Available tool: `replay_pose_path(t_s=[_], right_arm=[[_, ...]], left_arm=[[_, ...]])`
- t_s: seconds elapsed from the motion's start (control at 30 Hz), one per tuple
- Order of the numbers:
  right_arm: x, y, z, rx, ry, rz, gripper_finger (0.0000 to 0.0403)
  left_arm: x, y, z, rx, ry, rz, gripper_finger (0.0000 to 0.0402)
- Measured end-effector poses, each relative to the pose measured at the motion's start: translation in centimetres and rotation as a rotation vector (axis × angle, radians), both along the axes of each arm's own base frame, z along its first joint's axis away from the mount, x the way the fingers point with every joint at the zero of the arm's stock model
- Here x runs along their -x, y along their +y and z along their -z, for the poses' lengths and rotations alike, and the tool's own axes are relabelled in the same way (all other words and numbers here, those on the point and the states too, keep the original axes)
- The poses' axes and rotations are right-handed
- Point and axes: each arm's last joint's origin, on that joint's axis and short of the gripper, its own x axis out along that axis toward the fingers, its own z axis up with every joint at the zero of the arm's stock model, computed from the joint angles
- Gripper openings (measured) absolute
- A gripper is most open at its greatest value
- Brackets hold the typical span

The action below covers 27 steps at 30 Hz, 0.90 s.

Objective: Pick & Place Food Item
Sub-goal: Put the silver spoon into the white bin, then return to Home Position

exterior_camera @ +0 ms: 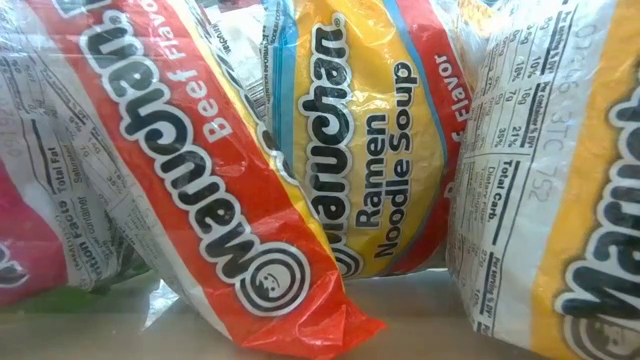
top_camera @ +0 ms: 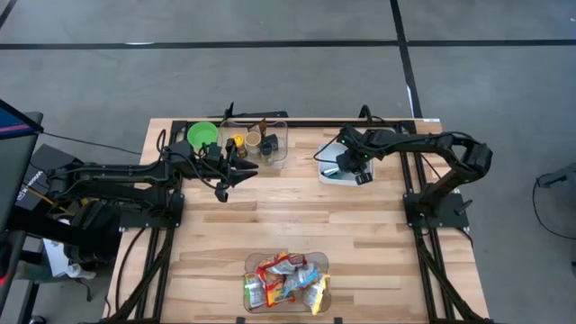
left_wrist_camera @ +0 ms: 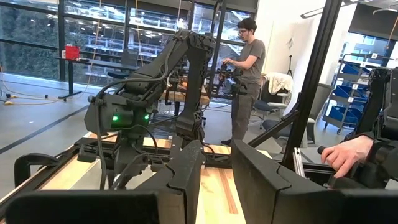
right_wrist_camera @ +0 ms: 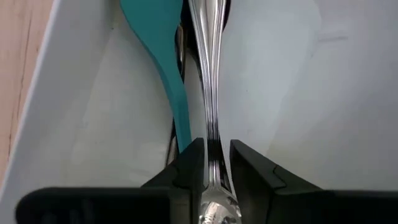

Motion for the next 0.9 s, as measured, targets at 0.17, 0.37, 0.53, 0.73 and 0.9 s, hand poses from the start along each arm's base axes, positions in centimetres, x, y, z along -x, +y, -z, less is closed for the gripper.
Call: replay_pose_path(t_s=[0.17,0.37,0.53,0.73,0.9], right_arm=[[0.0,0.0,0.0,0.002,0.000,0.005,0.0079],[-0.2,-0.1,-0.4,0.002,-0.016,0.049,0.0099],[-0.5,-0.3,-1.2,-0.012,-0.035,0.122,0.0121],[-0.6,-0.4,-1.8,-0.042,-0.042,0.215,0.0140],[-0.7,-0.4,-2.1,-0.057,-0.064,0.298,0.0148]], left_arm=[[0.0,0.0,0.0,0.000,0.000,0.000,0.0085],[0.0,0.0,0.0,0.000,0.000,0.000,0.0085],[0.0,0.0,0.0,0.000,0.000,0.000,0.0085],[0.0,0.0,0.0,0.000,0.000,0.000,0.0085],[0.0,0.0,0.0,0.000,0.000,0.000,0.0085]])
